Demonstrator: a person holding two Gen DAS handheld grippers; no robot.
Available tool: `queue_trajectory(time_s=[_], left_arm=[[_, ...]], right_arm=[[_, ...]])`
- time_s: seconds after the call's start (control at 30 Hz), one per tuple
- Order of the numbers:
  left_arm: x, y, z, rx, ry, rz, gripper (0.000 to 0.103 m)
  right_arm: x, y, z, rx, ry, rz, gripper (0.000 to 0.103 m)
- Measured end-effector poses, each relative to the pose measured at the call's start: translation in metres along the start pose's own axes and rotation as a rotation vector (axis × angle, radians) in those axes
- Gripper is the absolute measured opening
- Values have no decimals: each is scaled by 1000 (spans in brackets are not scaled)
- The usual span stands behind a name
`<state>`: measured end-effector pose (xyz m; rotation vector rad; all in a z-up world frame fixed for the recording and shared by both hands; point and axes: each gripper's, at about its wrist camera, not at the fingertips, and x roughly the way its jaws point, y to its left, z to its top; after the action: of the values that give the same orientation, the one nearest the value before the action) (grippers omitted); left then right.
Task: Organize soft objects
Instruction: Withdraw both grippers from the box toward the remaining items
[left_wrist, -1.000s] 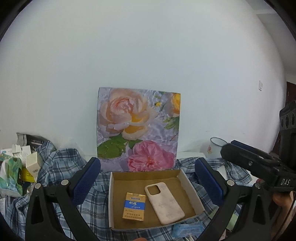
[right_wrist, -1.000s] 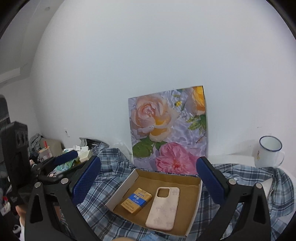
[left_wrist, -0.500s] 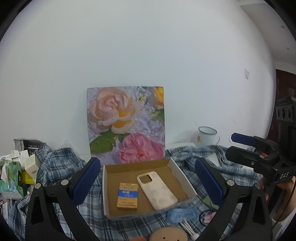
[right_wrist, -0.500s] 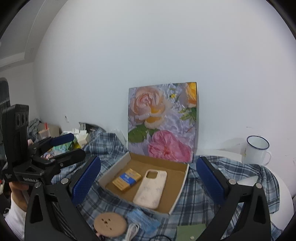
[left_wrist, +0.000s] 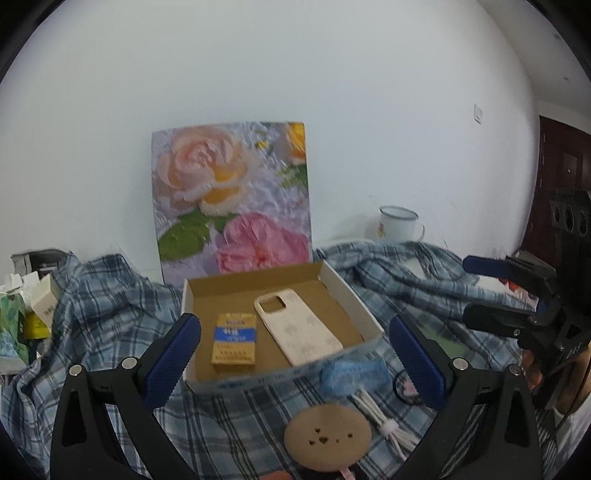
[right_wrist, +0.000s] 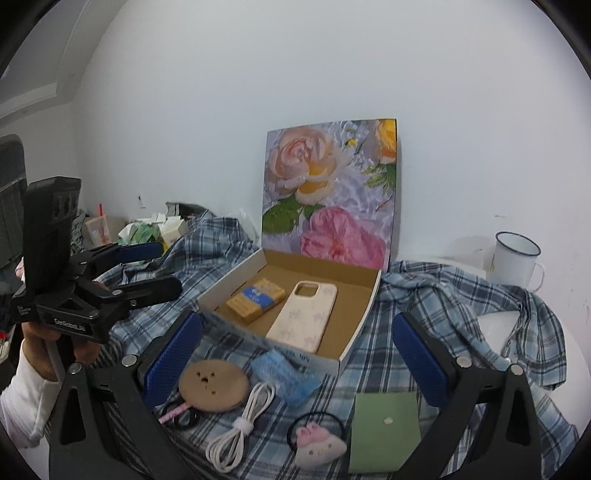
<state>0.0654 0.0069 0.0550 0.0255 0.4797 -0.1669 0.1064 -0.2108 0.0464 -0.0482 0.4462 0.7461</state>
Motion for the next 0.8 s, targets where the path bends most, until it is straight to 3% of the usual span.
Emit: queue_trajectory(time_s=[0.2, 0.8], left_arm=[[10, -1, -18, -13, 66, -64, 103], [55, -21, -62, 46, 315, -101, 103]], right_arm=[[3, 3, -13, -32, 15, 25, 103], [31, -6, -37, -3, 153, 36, 103]])
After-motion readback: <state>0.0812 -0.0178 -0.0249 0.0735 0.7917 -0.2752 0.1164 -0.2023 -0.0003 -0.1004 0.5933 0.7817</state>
